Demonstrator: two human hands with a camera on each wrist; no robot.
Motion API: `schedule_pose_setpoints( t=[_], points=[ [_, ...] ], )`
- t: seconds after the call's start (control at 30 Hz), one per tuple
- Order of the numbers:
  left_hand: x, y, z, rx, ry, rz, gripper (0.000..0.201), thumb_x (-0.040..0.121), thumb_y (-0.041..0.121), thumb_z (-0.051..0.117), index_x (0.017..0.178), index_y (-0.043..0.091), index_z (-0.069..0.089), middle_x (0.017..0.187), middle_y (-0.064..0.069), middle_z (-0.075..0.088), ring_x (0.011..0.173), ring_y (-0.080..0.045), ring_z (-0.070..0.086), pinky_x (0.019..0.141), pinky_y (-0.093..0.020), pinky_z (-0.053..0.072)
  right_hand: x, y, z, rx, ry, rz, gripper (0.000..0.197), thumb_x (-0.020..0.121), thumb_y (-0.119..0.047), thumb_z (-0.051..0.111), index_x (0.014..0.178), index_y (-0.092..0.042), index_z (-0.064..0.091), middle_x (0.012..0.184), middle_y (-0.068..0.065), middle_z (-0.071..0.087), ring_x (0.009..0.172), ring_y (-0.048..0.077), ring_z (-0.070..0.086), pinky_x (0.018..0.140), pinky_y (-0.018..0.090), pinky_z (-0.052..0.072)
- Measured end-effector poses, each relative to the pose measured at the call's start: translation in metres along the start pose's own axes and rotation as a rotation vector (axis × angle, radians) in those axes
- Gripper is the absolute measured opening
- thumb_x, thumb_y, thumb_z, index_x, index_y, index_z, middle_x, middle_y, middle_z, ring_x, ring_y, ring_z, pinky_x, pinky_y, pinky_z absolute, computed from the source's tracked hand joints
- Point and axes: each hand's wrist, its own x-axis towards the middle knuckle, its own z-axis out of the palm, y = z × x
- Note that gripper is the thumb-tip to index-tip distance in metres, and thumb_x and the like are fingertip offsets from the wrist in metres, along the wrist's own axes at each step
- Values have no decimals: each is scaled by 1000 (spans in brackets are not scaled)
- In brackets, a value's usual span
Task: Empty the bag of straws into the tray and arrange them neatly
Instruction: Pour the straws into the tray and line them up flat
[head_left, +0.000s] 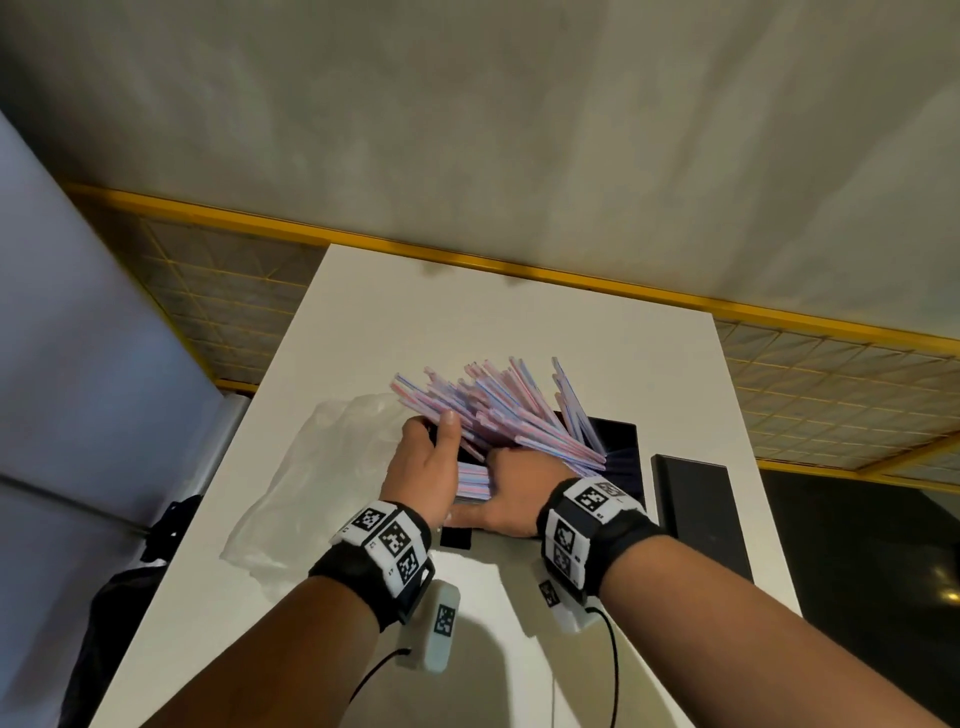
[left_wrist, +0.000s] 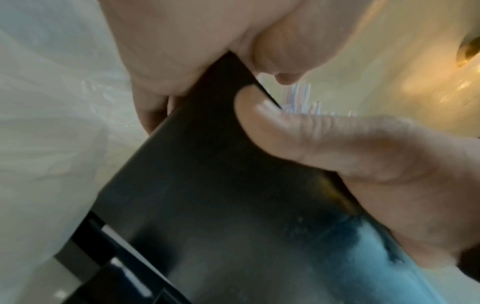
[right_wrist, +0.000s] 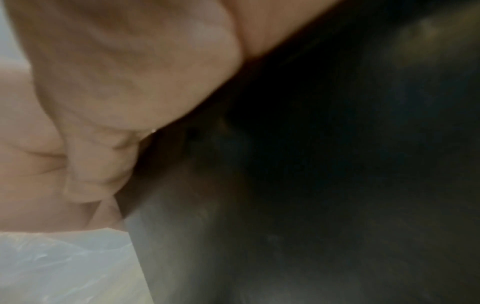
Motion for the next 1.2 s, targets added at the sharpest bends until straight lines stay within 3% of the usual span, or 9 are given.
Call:
schedule_pose_setpoints(
  t=[0.13, 0.2, 0.3, 0.4, 0.53, 0.77, 0.87, 1.07, 1.2],
  points=[
    [10, -1, -9, -425, 102, -33, 64, 71, 49, 82, 116, 10, 57, 110, -7, 70, 104, -28, 68, 97, -50, 52, -20, 9, 2, -10, 155, -95, 63, 79, -78, 54, 78, -16, 55, 77, 4, 61, 78, 26, 61, 68, 36, 51],
    [21, 0, -13, -644, 131, -59, 63, 61, 41, 88, 109, 10, 62, 106, -13, 72, 98, -32, 70, 98, -57, 51, -36, 18, 6, 51, 241, -160, 58, 79, -75, 51, 80, -17, 60, 84, 2, 66, 89, 24, 63, 77, 37, 53],
    [19, 18, -18, -786, 140, -15, 23, 73, 20, 81, 91, 13, 67, 92, -7, 72, 87, -27, 69, 94, -47, 52, -51, 37, 10, 120, 396, -113, 55, 79, -70, 48, 88, -18, 66, 88, -2, 64, 88, 20, 61, 74, 29, 47],
    [15, 26, -12, -717, 220, 17, 39, 62, 44, 78, 86, 14, 72, 98, -11, 76, 98, -32, 72, 97, -50, 54, -51, 59, 9, 183, 481, 50, 58, 76, -72, 51, 98, -19, 62, 95, -3, 58, 92, 18, 56, 78, 29, 45],
    [10, 22, -6, -649, 331, 17, 38, 72, 53, 67, 82, 17, 67, 98, -15, 73, 99, -36, 69, 95, -54, 53, -41, 57, 18, 206, 289, -41, 84, 77, -77, 51, 134, -16, 55, 124, 4, 59, 117, 22, 53, 101, 33, 44],
    [8, 16, -23, -233, 419, 115, 31, 100, 33, 55, 84, 7, 63, 80, -3, 64, 83, -29, 59, 72, -30, 37, -28, 53, 14, 154, 286, 42, 77, 78, -86, 42, 108, -17, 60, 103, 4, 61, 103, 23, 57, 86, 32, 46],
    [8, 16, -21, -98, 377, 123, 33, 101, 30, 53, 83, 5, 62, 76, -6, 62, 80, -30, 54, 70, -30, 33, -19, 34, 16, 180, 248, -83, 84, 78, -82, 45, 123, -13, 60, 114, 9, 61, 111, 27, 56, 87, 30, 42],
    [11, 11, -25, -113, 362, 54, 38, 103, 37, 44, 89, 4, 56, 78, -5, 58, 85, -34, 54, 73, -35, 35, -17, 35, 10, 200, 346, -43, 77, 71, -88, 50, 105, -19, 54, 96, -1, 57, 89, 19, 54, 77, 34, 49],
    [14, 14, -28, -48, 316, 87, 47, 100, 44, 47, 81, 3, 56, 76, -15, 64, 81, -38, 60, 77, -44, 51, -10, 23, 12, 131, 289, -80, 91, 72, -90, 39, 120, -15, 57, 101, 2, 51, 101, 24, 53, 85, 33, 45]
  ],
)
